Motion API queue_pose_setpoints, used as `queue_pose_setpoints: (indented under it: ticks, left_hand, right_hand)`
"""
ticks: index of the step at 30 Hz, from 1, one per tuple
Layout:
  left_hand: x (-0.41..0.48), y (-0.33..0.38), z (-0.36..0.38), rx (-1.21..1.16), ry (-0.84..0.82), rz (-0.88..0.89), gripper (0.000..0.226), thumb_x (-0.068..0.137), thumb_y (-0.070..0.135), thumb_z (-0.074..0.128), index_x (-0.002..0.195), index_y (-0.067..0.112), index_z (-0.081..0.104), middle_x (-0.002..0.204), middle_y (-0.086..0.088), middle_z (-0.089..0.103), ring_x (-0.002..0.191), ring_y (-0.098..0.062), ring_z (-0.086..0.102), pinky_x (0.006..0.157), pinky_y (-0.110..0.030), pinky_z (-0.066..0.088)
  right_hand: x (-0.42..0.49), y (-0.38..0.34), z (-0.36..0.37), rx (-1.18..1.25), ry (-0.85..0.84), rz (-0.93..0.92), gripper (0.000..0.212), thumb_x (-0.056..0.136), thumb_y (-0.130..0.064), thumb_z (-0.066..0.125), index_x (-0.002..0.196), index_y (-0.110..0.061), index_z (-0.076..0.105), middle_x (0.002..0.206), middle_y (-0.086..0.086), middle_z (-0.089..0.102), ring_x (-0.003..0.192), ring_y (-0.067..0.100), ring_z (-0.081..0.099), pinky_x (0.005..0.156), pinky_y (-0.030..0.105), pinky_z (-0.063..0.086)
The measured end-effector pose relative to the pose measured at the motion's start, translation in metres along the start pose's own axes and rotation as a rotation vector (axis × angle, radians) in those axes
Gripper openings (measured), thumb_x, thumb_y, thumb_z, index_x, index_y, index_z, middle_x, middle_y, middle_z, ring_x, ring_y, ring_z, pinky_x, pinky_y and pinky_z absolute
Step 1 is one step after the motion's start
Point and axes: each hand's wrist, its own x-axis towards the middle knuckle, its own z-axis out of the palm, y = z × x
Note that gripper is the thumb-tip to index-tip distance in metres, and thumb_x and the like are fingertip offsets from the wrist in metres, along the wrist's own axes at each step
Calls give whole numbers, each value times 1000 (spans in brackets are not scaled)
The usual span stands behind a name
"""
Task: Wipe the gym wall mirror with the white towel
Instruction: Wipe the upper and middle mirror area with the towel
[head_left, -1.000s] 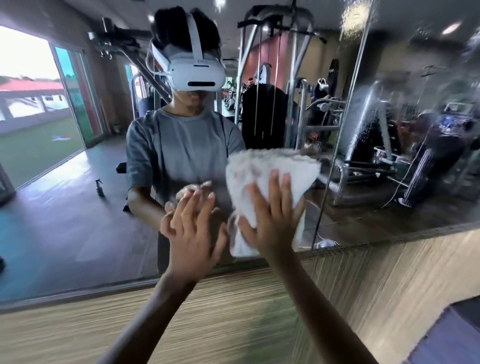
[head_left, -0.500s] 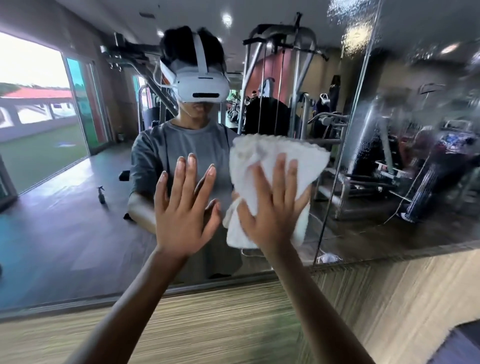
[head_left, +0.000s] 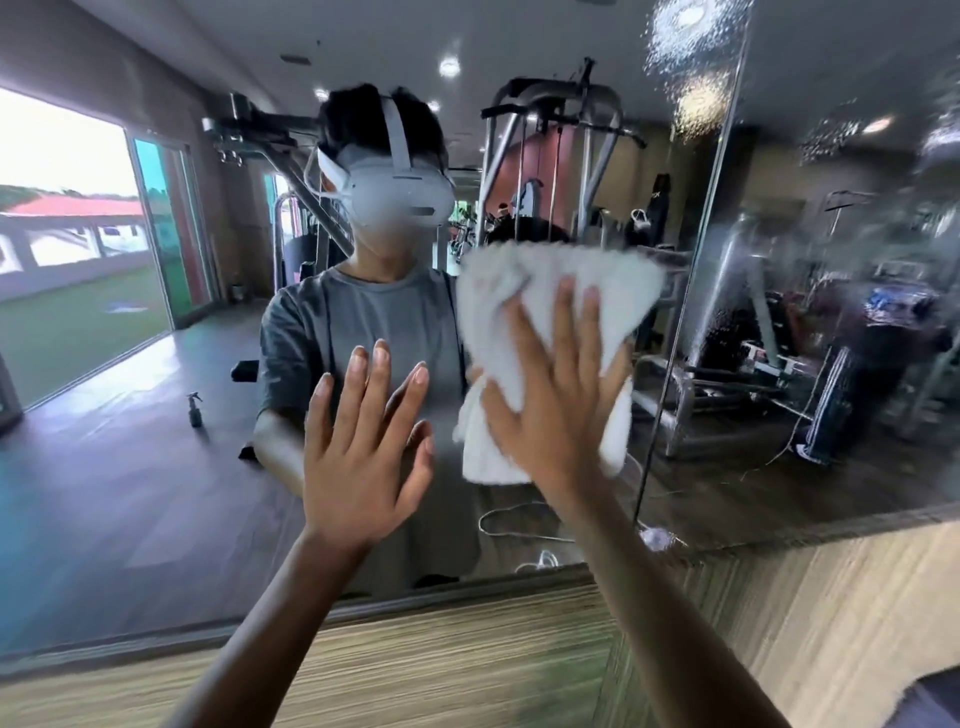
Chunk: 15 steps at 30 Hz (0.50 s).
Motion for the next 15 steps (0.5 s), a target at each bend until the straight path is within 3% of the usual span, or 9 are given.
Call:
queue_pose_setpoints:
  ticks: [3, 6, 9, 12, 13, 15]
  left_hand:
    - [3, 1, -3, -38, 11, 1, 55, 96, 33, 52, 147, 13, 50, 157, -19, 38, 148, -34, 32, 118, -55, 27]
    - [14, 0, -14, -96, 35, -31, 51, 92, 34, 53, 138, 14, 61, 152, -16, 44, 142, -33, 38, 112, -56, 30]
    - [51, -5, -23, -105, 75, -27, 51, 91, 39, 51, 134, 13, 61, 147, -13, 42, 137, -33, 36, 111, -53, 25]
    - [97, -8, -22, -62, 139, 1, 52, 94, 37, 49, 141, 16, 52, 154, -17, 42, 145, -31, 33, 115, -49, 18]
    - [106, -7, -21, -46, 119, -8, 56, 96, 38, 46, 147, 18, 46, 157, -18, 38, 148, -30, 28, 117, -49, 15]
    - [117, -8, -14, -4, 84, -25, 62, 99, 42, 40, 156, 22, 32, 163, -17, 26, 153, -29, 18, 120, -52, 9]
  right_hand:
    - [-48, 25, -1, -27, -60, -199, 74, 77, -50, 57, 146, -30, 40, 158, 9, 30, 148, 29, 28, 108, 60, 28]
    - [-45, 59, -11, 15, -93, -32, 67, 80, -47, 51, 143, -27, 42, 160, 10, 27, 150, 29, 22, 112, 62, 21]
    - [18, 63, -15, 13, -32, 202, 70, 86, -49, 47, 151, -27, 35, 164, 12, 20, 151, 31, 15, 115, 65, 10]
    - [67, 33, -17, 19, 22, 225, 72, 89, -53, 45, 155, -29, 30, 165, 14, 19, 152, 33, 13, 119, 49, -11]
    - [66, 20, -17, 9, 12, 173, 73, 88, -54, 46, 155, -29, 30, 165, 14, 19, 152, 33, 14, 119, 46, -9]
    - [46, 9, -15, -30, -24, -7, 75, 86, -52, 50, 155, -27, 31, 164, 14, 21, 152, 33, 17, 117, 53, 11]
